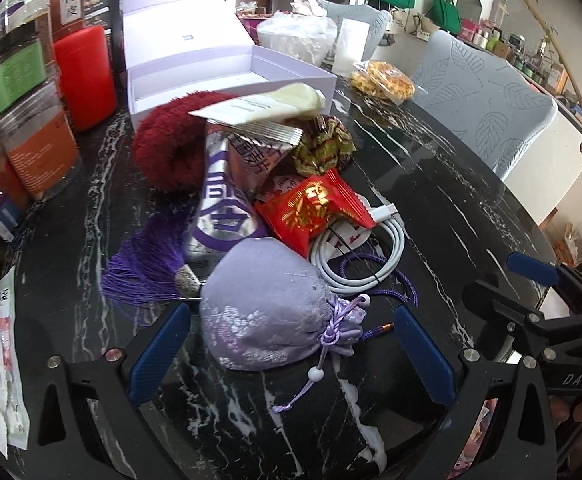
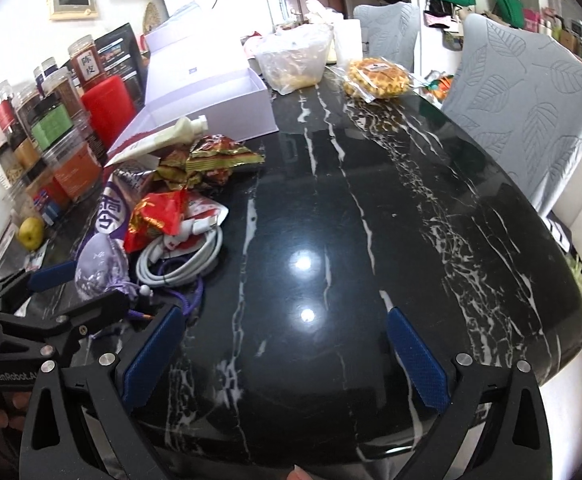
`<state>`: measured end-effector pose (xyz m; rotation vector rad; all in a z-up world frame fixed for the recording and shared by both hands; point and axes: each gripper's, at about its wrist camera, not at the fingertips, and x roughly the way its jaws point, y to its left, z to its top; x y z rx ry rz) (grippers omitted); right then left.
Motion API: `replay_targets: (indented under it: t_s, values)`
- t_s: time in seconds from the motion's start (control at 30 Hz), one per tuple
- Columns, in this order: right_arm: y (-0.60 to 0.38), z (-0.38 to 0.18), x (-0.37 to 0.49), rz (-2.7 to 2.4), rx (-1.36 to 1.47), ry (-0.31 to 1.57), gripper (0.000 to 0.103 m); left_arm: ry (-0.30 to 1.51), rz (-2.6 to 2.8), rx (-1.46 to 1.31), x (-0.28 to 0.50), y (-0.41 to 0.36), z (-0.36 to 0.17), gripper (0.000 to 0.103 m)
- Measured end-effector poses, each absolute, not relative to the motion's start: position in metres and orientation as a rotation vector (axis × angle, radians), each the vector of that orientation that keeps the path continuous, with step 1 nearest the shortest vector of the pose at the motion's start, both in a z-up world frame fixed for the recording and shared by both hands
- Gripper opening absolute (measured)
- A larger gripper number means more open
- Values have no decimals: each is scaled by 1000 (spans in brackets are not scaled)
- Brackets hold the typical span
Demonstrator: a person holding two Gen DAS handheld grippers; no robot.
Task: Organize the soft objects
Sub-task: 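Lower the left gripper onto the lavender sachet and close it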
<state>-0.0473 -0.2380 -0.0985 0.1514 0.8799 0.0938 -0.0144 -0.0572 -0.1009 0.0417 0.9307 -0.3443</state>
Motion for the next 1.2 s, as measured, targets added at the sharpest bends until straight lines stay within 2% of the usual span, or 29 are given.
replay_targets:
  t_s: [0.4,0.53,0.67,1.2]
  values:
    - [-241,-102,-42,79,156,897,103,928,-354,108,-9,-66,-116,103]
    - [-239,-101,-41,75,158,896,103,895,-377,111,-13,-66,-114,77]
    - [-236,-98,-41,81,157,889,103,880,-402,103,-18,-65,-112,67]
    - [-207,-97,-34,171,128,872,103,843,-327,0,-33,-19,-83,66]
